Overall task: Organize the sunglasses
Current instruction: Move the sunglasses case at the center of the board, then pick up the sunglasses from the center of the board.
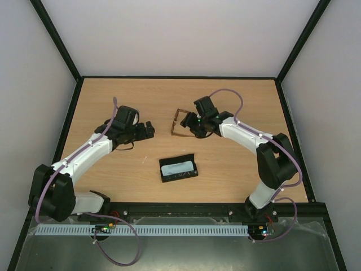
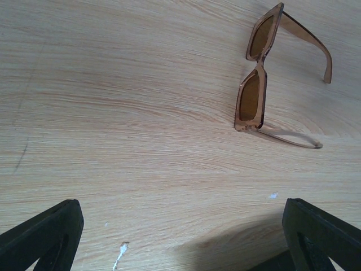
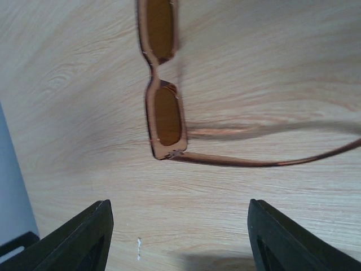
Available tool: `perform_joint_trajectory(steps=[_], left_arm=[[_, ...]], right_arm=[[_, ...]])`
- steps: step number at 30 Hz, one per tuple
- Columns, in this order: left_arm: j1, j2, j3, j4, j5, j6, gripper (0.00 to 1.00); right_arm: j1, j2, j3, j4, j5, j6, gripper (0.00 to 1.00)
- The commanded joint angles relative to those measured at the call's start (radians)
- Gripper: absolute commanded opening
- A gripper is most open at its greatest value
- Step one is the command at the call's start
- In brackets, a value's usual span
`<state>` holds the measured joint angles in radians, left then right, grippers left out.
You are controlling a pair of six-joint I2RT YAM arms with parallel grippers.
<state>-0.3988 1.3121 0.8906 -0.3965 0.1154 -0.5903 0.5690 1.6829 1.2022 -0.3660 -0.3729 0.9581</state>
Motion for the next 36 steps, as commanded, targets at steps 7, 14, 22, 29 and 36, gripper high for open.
perform_joint_trajectory(steps=[7,14,22,29,36], left_arm=[[0.0,-0.024,-0.049,0.047,0.047,0.0,1.0],[0.025,-0.059,-0.06,0.036,0.063,0.01,1.0],[0.08,-0.1,-0.079,0.031,0.092,0.024,1.0],[0.105,-0.1,-0.093,0.034,0.105,0.035,1.0],[0.118,-0.09,-0.096,0.049,0.122,0.035,0.99]], right_arm=[[-0.006,0.02,-0.106,0.166,0.006,0.331,0.66],[-0.006,0.114,-0.057,0.163,-0.008,0.394,0.6],[-0.01,0.201,-0.002,0.152,-0.02,0.414,0.59],[-0.034,0.233,0.02,0.144,-0.013,0.413,0.59],[-0.039,0.266,0.038,0.105,0.0,0.385,0.58]])
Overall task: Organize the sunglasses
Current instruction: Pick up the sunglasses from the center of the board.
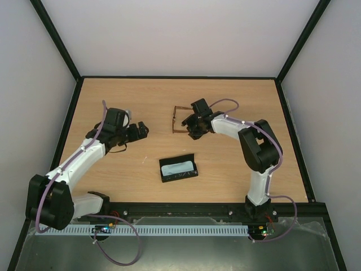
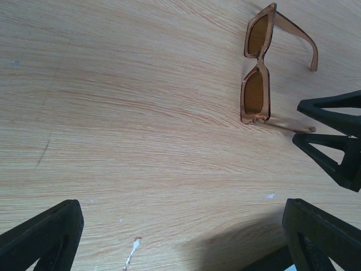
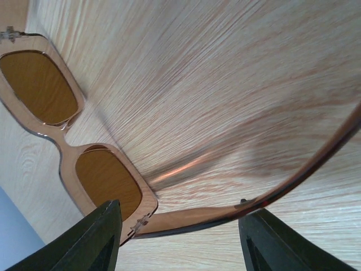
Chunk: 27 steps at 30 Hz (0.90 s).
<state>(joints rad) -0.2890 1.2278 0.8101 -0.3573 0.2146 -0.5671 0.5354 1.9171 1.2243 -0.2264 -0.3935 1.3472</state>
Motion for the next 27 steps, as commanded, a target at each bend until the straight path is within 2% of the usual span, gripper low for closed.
perform_joint_trajectory(steps=[1,10,27], left_arm=[[0.009,-0.005,-0.018,0.01,0.023,0.012,1.0],[0.017,-0.009,-0.045,0.021,0.028,0.007,1.0],[0.019,0.021,-0.05,0.036,0.025,0.001,1.0]], right_arm=[[-0.01,0.035,0.014,-0.029,0.02,-0.005,0.55],[-0.07,0.063,0.044,-0.072,0.026,-0.069,0.54],[-0.069,0.077,0.055,-0.093,0.019,-0.102,0.49]])
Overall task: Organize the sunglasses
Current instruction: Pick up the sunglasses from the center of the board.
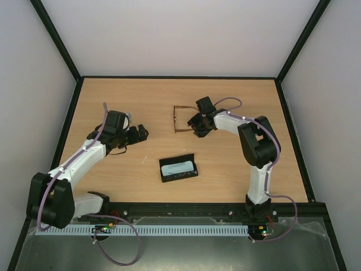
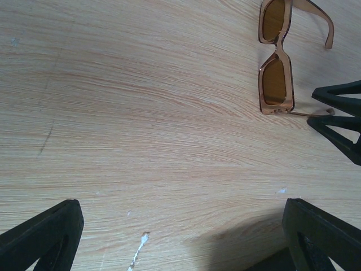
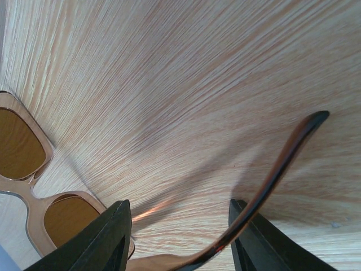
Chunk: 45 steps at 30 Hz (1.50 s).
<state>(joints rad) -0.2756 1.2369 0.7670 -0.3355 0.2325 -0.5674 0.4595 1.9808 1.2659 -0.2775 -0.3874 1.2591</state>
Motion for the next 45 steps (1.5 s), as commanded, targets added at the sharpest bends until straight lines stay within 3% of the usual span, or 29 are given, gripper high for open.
perform_joint_trajectory(steps=[1,11,16,19,21,26,30,38,45], left_arm=[[0.005,0.013,-0.009,0.018,0.009,0.0,1.0],[0.005,0.022,-0.013,0.026,0.011,0.002,1.0],[0.007,0.021,-0.018,0.028,0.011,0.003,0.99],[0.01,0.02,-0.018,0.026,0.014,0.006,0.99],[0.012,0.02,-0.018,0.025,0.015,0.008,0.99],[0.017,0.015,-0.017,0.019,0.015,0.01,0.99],[0.017,0.008,-0.015,0.011,0.01,0.011,0.99],[0.018,-0.007,0.022,-0.03,-0.019,0.015,0.98],[0.019,-0.075,0.086,-0.089,-0.021,0.018,1.0]], right_arm=[[0.008,0.012,0.01,-0.039,0.013,-0.011,0.5],[0.029,0.025,0.017,-0.011,0.0,0.018,0.51],[0.049,0.044,0.032,-0.009,-0.002,0.026,0.46],[0.054,0.049,0.032,-0.006,-0.001,0.029,0.38],[0.054,0.048,0.033,-0.011,0.005,0.024,0.26],[0.048,0.041,0.055,-0.051,0.031,-0.027,0.09],[0.034,0.05,0.146,-0.15,0.097,-0.146,0.02],[0.019,0.024,0.437,-0.436,0.397,-0.518,0.01],[0.076,-0.255,0.246,-0.376,0.619,-0.809,0.01]])
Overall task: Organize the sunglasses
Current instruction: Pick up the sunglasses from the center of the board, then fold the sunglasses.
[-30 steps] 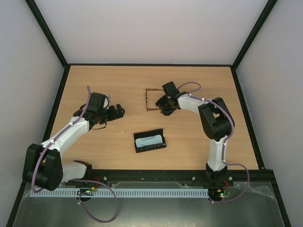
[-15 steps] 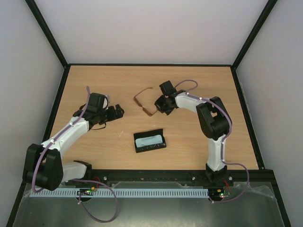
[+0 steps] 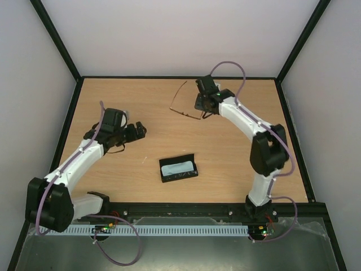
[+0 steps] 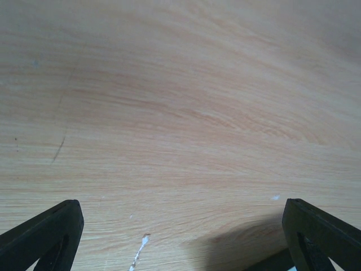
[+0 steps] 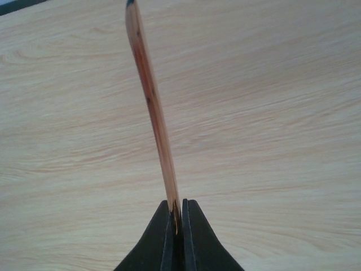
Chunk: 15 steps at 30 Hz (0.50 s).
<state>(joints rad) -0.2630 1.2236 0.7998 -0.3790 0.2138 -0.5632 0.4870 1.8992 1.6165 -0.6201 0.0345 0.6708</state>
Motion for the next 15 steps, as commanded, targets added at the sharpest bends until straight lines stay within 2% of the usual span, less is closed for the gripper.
perform_joint_trajectory(steps=[1,7,10,15], left_arm=[[0.005,-0.074,0.061,-0.053,0.008,0.017,1.0],[-0.013,-0.118,0.155,-0.136,0.064,0.011,1.0],[-0.027,-0.144,0.174,-0.178,0.058,0.012,1.0],[-0.049,-0.213,0.155,-0.225,0.03,-0.008,1.0]], right_arm=[[0.082,-0.218,-0.145,-0.022,0.243,-0.255,0.01],[0.223,-0.386,-0.289,-0.052,0.384,-0.358,0.01],[0.282,-0.423,-0.291,-0.079,0.446,-0.405,0.01],[0.332,-0.441,-0.251,-0.124,0.426,-0.445,0.01]])
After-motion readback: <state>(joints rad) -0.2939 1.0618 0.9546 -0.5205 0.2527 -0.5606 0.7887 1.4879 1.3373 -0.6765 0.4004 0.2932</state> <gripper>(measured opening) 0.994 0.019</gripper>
